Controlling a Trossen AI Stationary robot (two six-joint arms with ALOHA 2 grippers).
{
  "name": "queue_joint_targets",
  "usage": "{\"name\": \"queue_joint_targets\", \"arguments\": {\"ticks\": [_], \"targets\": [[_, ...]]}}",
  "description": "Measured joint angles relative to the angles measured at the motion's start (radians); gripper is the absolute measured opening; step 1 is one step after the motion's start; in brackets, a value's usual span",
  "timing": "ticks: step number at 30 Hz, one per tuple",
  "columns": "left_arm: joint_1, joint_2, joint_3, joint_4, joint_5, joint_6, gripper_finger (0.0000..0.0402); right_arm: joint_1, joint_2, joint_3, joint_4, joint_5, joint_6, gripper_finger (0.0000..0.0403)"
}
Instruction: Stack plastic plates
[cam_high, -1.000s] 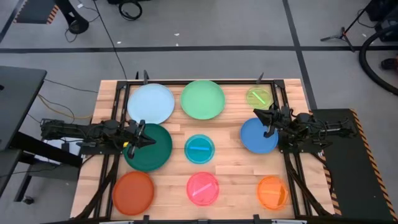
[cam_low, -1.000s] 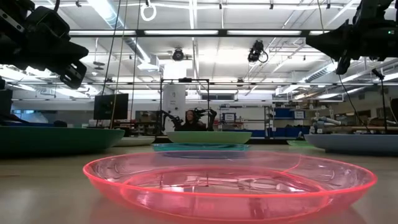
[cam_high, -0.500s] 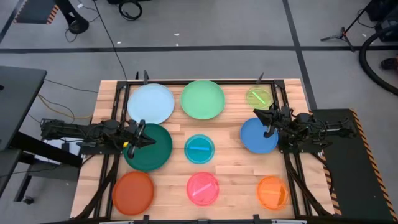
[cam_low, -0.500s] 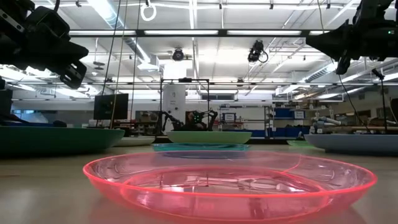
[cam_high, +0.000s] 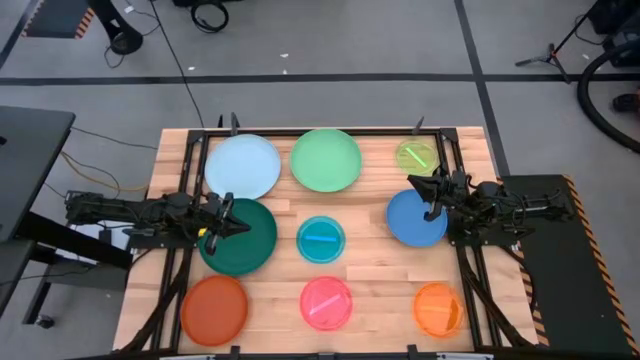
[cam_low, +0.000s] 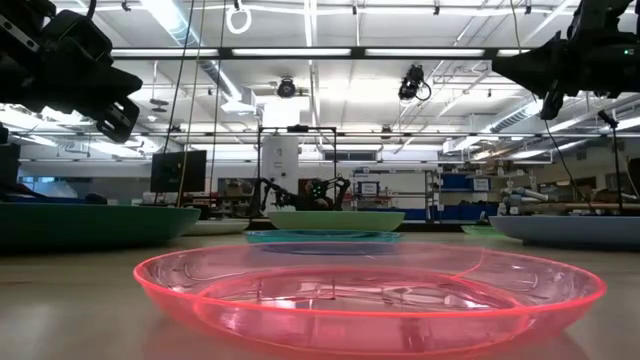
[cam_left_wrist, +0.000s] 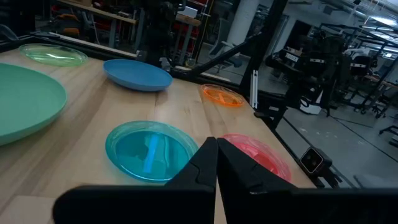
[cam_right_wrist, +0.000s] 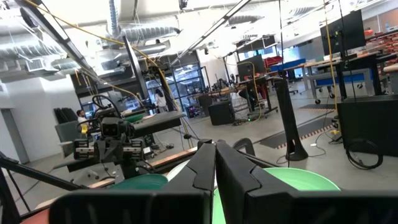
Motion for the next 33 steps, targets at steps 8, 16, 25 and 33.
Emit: {"name": "queue_joint_targets", "arguments": {"ticks": [8,16,25,33], "targets": [[0.001,0.000,0.000,0.081,-0.072,0.000,0.0014,0.000,0.000,0.000,0.000,0.000,0.000,0.0023],[0.003,0.000,0.000,0.247,-0.077,0.028,0.0014,0.000,0.000,0.000,0.000,0.000,0.000,0.0023],[-0.076,0.131,0.000,0.547,-0.174,0.053,0.0014,0.000,0.000,0.000,0.000,0.000,0.000,0.0023],[-0.262,0.553,0.103,0.632,-0.430,0.064,0.0014,0.000,0.000,0.000,0.001,0.000,0.000,0.0023]]}}
